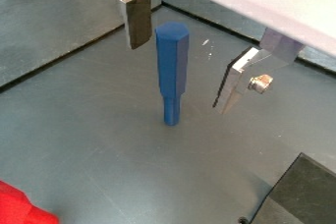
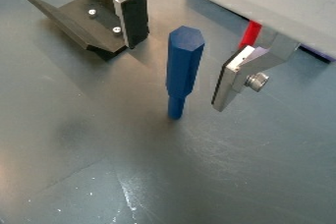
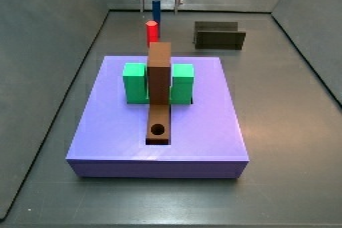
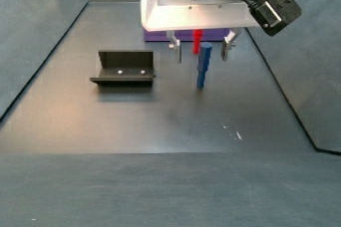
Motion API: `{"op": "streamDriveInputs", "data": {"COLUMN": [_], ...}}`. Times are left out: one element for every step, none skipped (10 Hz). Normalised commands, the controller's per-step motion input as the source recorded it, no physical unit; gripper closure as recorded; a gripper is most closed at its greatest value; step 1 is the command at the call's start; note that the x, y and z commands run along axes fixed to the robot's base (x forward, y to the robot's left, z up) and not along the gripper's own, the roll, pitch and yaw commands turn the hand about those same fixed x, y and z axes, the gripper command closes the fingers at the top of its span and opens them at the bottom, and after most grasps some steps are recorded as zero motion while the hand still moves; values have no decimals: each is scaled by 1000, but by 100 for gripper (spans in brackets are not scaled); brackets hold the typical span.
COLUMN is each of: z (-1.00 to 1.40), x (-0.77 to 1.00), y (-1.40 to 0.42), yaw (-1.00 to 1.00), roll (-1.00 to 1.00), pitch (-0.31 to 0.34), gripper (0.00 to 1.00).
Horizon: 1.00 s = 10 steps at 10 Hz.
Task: Pick up the blue object. Move up. Move to above the board. Insert the blue object.
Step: Pick up the blue object.
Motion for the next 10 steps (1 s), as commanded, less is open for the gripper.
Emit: {"op": "streamDriveInputs", "data": {"z": [-51,-23,-23,-40,0,0,0,0,0,0], "x": [0,0,0,0,0,0,0,0,0,0], "y": [0,0,0,-17,0,0,0,0,0,0], "yaw": [-14,-14,-26,-26,-6,0,0,0,0,0], "roll": [0,0,0,0,0,0,0,0,0,0], "pitch": [0,0,0,0,0,0,0,0,0,0], "gripper": [0,0,0,0,0,0,100,100,100,100]}}
